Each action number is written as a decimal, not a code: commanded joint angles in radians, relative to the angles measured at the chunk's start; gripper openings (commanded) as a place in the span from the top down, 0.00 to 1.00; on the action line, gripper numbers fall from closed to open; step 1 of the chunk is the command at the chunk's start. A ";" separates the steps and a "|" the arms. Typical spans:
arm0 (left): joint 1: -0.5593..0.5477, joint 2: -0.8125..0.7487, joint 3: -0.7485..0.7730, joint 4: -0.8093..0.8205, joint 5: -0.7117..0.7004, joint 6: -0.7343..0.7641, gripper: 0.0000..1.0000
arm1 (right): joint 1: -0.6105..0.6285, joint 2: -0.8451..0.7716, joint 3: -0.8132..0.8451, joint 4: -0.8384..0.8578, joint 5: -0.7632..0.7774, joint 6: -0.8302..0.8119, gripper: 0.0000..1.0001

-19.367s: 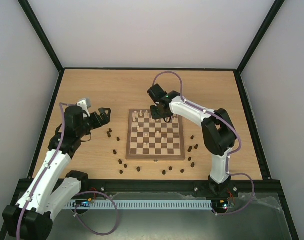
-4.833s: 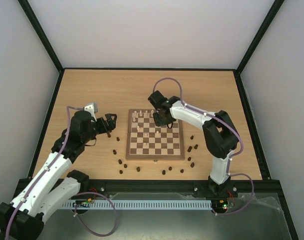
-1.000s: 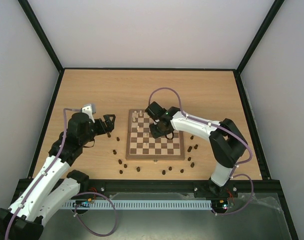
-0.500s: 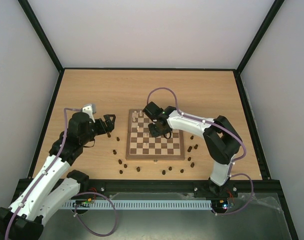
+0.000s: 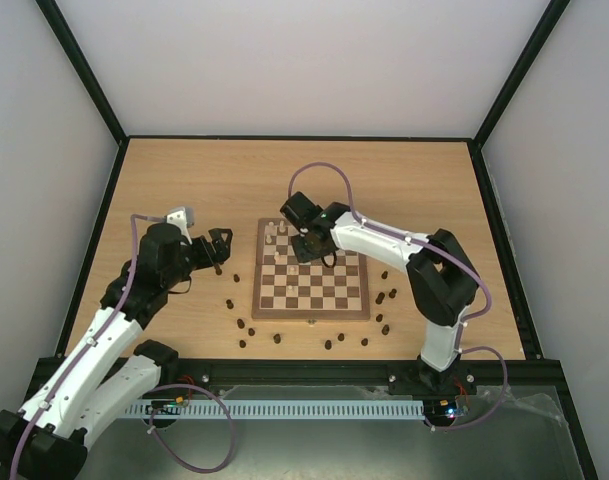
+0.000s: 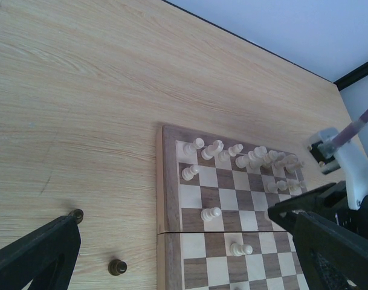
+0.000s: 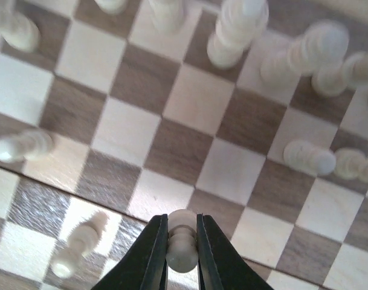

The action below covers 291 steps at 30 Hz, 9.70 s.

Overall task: Set up the chess pieces on the board
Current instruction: Pick up the chess piece from the chessboard, then place the chess piece on the chessboard, then pick up the chess piece from the chessboard, then place the chess piece on the chessboard, then pick up the chess piece from the chessboard.

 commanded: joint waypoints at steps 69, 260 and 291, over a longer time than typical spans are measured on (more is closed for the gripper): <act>-0.004 0.031 0.000 0.030 -0.019 0.015 0.01 | -0.101 -0.024 0.103 -0.068 -0.016 -0.031 0.56; -0.004 0.003 0.065 -0.035 -0.048 0.011 0.00 | 0.006 -0.275 -0.108 -0.028 -0.223 -0.033 0.54; -0.005 -0.041 0.056 -0.054 -0.045 0.008 0.01 | 0.208 -0.034 -0.048 -0.011 -0.092 0.023 0.60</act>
